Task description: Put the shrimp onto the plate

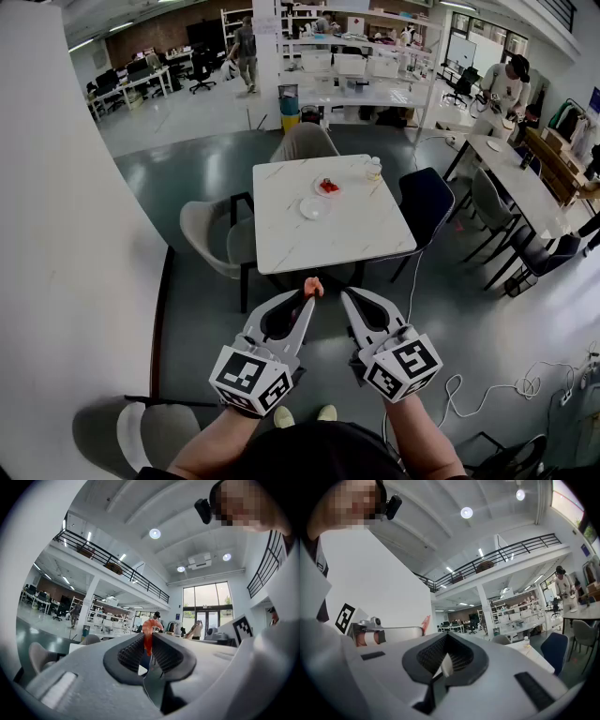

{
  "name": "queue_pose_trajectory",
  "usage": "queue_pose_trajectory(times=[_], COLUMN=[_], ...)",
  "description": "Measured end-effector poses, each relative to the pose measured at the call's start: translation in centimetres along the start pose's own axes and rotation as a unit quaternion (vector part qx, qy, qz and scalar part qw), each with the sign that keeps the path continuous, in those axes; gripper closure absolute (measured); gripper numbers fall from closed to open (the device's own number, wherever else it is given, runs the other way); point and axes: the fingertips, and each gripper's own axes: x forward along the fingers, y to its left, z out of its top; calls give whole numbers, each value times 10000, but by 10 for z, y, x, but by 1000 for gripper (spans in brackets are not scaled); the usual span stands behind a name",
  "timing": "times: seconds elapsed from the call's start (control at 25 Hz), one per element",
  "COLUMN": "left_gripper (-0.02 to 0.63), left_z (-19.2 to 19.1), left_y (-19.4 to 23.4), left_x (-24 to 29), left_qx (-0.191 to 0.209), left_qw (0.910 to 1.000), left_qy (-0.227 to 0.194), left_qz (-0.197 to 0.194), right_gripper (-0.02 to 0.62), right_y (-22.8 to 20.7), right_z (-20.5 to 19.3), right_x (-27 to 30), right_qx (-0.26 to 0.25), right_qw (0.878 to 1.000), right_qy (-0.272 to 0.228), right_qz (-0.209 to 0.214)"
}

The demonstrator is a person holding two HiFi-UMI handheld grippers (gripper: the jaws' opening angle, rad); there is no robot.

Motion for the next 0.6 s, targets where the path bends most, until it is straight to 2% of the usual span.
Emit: queue_pose_trajectory(times=[0.36, 0.6], left_gripper=[548, 548], left_z=[-8, -14], left_y=[-3, -7], left_x=[5, 11], left_qx=[-66, -36], left_qw=[10000, 9999], left_qy=[49, 99], left_qz=[24, -18], right_gripper=[594, 594], right_y=[-7, -8], right_z=[-4, -3], right_x=[-2, -4], right_qx=[15, 246], right_qw=[10000, 9995], right_qy=[59, -74], right_qz=[-1, 185])
